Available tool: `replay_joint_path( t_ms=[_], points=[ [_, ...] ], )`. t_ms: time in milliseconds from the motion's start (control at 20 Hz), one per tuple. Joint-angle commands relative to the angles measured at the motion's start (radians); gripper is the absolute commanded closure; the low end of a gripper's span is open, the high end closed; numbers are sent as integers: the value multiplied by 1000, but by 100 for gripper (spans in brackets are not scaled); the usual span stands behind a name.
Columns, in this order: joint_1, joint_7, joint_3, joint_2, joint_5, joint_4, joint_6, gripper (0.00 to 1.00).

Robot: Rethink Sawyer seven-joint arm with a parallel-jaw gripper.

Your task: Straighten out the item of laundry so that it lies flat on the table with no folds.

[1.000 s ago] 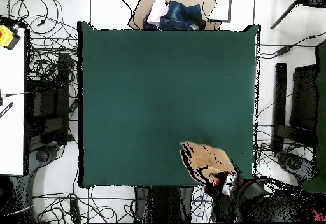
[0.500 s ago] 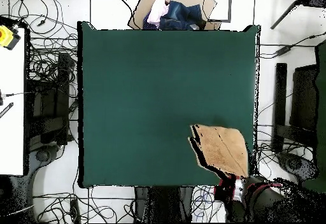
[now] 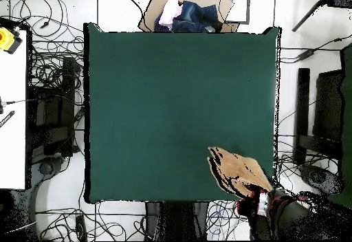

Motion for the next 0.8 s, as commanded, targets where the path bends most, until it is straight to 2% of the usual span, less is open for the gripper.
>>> replay_joint_path(
  t_ms=[50, 150, 250, 300, 400, 500, 600, 650, 800],
  points=[
    [10, -151, 1, -1, 16, -44, 171, 100],
    [2, -172, 6, -24, 66, -100, 276, 100],
    [6, -156, 11, 6, 81, -93, 230, 100],
    [14, -143, 5, 36, 87, -39, 121, 100],
    [27, -74, 3, 162, 57, 112, -231, 100],
    [72, 106, 13, 310, -66, 108, -422, 100],
    [129, 242, -12, 383, -148, 77, -467, 100],
    [146, 267, -22, 393, -128, 75, -496, 100],
    [197, 315, -45, 399, -105, 50, -467, 100]
  ],
)
